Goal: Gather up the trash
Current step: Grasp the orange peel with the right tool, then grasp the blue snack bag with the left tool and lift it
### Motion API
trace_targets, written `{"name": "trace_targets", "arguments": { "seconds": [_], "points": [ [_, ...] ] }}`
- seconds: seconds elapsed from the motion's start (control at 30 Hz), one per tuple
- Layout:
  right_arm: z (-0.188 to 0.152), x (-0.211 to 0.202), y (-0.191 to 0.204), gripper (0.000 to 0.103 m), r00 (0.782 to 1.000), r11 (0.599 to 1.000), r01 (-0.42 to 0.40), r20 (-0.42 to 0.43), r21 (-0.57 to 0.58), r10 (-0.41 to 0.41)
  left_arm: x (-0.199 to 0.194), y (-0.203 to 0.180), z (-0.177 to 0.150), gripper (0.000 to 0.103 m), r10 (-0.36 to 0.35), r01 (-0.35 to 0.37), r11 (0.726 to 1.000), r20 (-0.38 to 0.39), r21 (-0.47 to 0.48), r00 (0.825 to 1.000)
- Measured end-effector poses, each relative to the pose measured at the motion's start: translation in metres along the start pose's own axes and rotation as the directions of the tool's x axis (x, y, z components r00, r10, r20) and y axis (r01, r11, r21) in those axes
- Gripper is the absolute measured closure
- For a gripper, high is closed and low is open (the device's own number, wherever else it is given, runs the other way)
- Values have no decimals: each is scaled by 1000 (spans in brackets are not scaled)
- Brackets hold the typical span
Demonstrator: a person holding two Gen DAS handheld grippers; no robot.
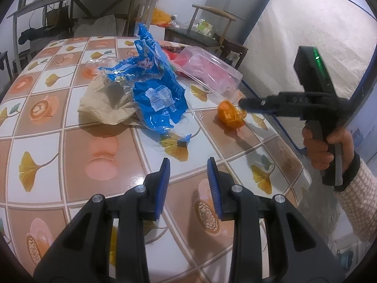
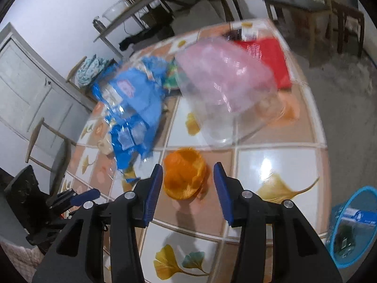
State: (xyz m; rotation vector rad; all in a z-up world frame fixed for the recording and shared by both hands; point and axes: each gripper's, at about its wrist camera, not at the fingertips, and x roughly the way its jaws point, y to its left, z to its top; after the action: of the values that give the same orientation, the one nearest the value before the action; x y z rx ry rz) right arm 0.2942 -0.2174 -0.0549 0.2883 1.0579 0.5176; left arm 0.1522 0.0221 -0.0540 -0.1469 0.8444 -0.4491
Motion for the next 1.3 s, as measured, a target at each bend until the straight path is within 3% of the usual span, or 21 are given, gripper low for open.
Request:
{"name": "trace_targets", "arguments": {
  "seconds": [0.2, 0.47, 0.67, 0.87, 1.0, 1.13, 1.23, 1.3],
  "points": [
    [0, 20, -2, 70, 1000, 999, 2, -19, 41, -2, -3, 7, 0, 73, 19, -19, 1000, 4, -17, 1000],
    [-7, 21, 8, 86, 993, 993, 121, 10, -12, -121, -4, 13, 6, 73, 41, -41, 999, 4, -21, 999],
    [-12, 18, 12, 89, 984, 985, 172, 46, -28, -171, -6, 14, 21, 73, 63, -62, 998, 15, -10, 998],
    [-25, 5, 6, 90, 984, 986, 168, 67, -7, -167, 3, 21, 44, 72, 66, -66, 998, -8, -1, 998],
    [-35, -3, -1, 90, 985, 987, 156, 75, 22, -157, 20, 13, 64, 54, 97, -96, 991, -15, 90, 995],
    [-42, -5, -7, 90, 988, 990, 128, 81, 55, -132, 50, -4, 85, 49, 195, -187, 952, -11, 242, 981],
    [-44, -4, -6, 90, 987, 990, 128, 87, 56, -132, 62, -7, 102, 45, 208, -200, 946, -2, 256, 978],
    [-44, -3, -5, 90, 986, 990, 131, 94, 50, -135, 70, -1, 119, 40, 204, -200, 959, 3, 202, 979]
  ]
}}
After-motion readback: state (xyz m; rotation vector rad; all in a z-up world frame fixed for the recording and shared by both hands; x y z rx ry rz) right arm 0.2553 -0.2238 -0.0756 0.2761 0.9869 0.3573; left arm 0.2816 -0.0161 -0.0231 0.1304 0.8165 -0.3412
